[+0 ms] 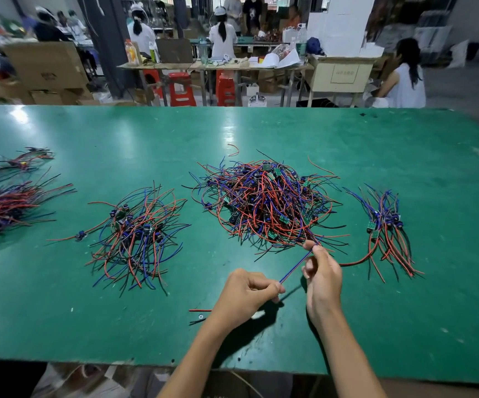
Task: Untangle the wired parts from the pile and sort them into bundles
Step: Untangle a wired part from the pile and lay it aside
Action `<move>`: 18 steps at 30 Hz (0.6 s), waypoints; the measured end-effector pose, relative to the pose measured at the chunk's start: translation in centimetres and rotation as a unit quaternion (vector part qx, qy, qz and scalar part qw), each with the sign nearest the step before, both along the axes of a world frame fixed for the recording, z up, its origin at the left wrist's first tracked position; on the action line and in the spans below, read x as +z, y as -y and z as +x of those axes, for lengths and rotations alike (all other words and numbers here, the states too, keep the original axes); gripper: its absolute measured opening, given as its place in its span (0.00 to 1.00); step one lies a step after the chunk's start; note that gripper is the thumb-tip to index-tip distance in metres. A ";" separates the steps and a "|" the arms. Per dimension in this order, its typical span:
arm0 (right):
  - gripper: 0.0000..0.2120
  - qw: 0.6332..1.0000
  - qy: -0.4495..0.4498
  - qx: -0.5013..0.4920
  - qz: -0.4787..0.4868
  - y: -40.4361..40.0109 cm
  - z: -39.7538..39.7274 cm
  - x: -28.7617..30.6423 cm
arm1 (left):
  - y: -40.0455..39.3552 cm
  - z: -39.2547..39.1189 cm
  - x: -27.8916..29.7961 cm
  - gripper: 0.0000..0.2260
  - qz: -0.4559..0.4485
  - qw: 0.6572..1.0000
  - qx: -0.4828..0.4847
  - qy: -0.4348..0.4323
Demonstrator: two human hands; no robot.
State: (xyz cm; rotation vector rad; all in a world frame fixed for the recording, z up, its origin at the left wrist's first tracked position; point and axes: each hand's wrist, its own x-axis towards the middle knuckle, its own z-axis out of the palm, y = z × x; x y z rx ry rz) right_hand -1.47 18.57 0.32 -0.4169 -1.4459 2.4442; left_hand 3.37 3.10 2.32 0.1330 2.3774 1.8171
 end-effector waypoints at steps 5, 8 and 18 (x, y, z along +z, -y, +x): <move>0.11 0.994 0.012 0.017 -0.106 -0.9 0.3 0.5 | 0.0 0.1 -0.2 0.07 0.019 1.000 0.014 -0.009; 0.12 0.999 -0.013 0.043 -0.023 -0.6 0.7 0.4 | 0.7 0.1 0.3 0.11 0.029 1.000 0.001 0.003; 0.05 0.983 -0.037 0.122 0.133 0.1 1.7 0.2 | 4.2 -0.4 2.0 0.17 0.020 0.999 -0.027 0.043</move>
